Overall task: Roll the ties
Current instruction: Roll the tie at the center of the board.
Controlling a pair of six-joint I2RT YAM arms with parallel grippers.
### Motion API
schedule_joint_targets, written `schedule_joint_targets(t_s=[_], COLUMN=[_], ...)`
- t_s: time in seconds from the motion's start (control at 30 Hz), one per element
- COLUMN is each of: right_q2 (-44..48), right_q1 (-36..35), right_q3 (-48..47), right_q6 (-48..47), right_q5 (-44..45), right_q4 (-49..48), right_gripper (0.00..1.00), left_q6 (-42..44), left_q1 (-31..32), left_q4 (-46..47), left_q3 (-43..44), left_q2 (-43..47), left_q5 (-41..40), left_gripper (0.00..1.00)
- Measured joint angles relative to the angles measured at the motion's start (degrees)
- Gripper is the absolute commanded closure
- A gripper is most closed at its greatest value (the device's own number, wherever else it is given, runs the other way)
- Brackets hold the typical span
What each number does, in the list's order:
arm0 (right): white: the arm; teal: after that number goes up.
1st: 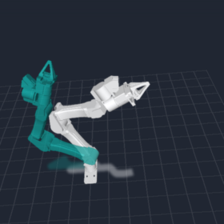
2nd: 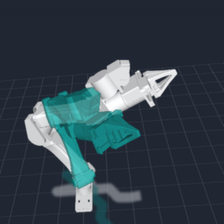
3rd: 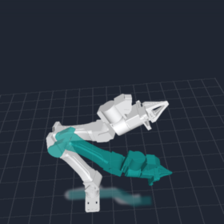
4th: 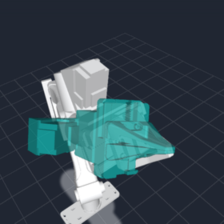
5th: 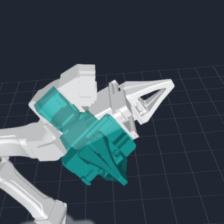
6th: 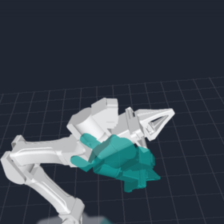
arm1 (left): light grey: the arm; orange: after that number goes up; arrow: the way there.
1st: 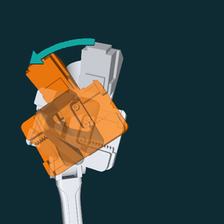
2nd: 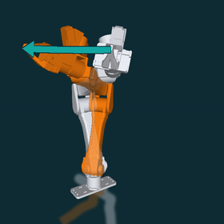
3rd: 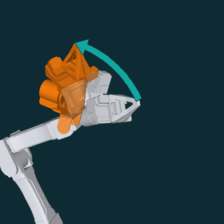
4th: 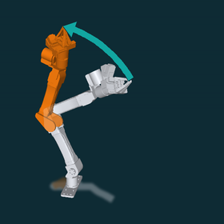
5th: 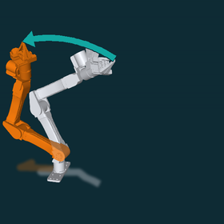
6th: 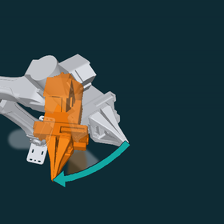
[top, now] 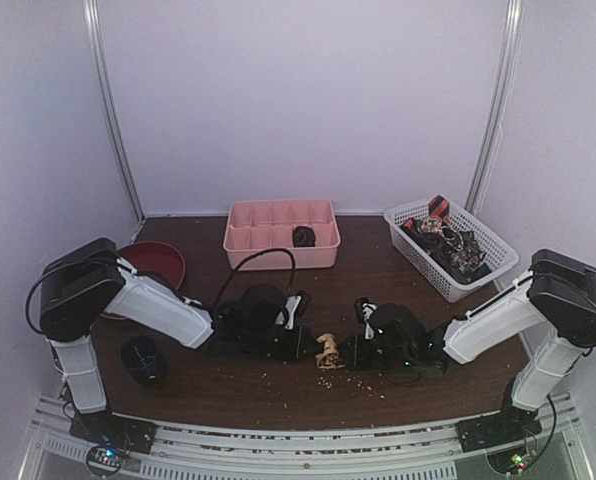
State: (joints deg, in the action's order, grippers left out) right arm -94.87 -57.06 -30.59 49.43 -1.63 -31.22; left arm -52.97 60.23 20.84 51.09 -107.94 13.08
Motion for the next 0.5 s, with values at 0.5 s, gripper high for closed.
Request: schedule_joint_targets(t_s=[0.5], right_q2=[3.8], right_q1=[0.0], right_q3=[2.1], right_q6=[-0.2], right_q5=[4.2], right_q4=[2.5], right_gripper=[0.8], left_q6=[1.1], left_q1=[0.6], left_q4=[-3.3], left_q3=[3.6], left_q2=[-2.6], left_q5=[0.0], left_gripper=[0.93])
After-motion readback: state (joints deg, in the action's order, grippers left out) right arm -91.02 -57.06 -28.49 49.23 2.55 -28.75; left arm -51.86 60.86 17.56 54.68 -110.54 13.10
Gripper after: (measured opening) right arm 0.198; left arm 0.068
